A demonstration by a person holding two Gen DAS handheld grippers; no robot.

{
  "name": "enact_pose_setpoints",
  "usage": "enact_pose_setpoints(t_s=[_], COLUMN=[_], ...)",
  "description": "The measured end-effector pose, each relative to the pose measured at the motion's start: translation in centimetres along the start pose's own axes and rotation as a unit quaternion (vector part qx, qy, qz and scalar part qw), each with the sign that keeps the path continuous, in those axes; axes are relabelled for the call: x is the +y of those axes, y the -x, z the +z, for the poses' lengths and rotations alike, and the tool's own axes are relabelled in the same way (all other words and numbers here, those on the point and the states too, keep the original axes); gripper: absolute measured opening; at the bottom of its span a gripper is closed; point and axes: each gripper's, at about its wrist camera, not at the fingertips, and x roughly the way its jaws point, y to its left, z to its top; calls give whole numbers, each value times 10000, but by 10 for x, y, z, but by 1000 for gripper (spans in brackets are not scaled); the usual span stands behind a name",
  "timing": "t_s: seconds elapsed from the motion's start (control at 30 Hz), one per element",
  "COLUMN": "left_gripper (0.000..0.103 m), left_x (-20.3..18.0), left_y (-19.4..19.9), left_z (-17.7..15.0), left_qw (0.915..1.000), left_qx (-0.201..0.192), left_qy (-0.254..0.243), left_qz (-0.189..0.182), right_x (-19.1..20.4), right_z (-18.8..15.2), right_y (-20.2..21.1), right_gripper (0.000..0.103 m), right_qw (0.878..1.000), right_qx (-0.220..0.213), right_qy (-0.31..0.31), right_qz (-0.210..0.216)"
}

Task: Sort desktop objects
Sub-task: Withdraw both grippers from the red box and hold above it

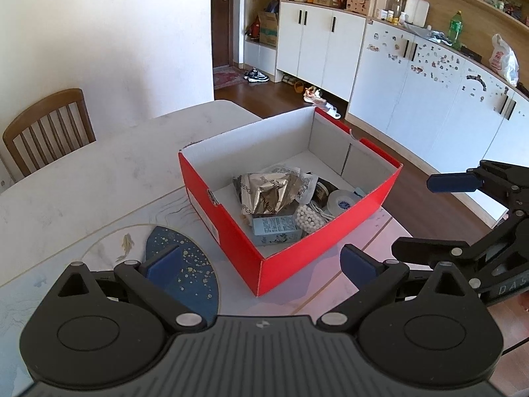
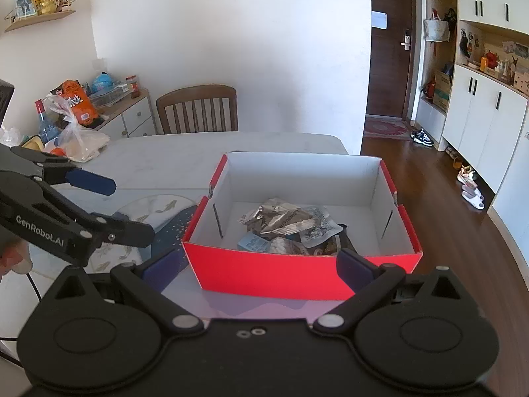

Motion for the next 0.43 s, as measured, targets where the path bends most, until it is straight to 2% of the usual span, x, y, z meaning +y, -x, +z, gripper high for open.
enact_pose_setpoints(t_s=[0.43], left_gripper=[102], left_x=[5], left_y=[4], left_z=[-3], left_qw=[10000], left_qx=[-45], left_qy=[-10], left_qz=[28], right_x=[6], right_z=[-4], right_y=[2], right_gripper=[102], right_qw=[9999], right_qx=[9], right_qy=[-86], right_qz=[-100])
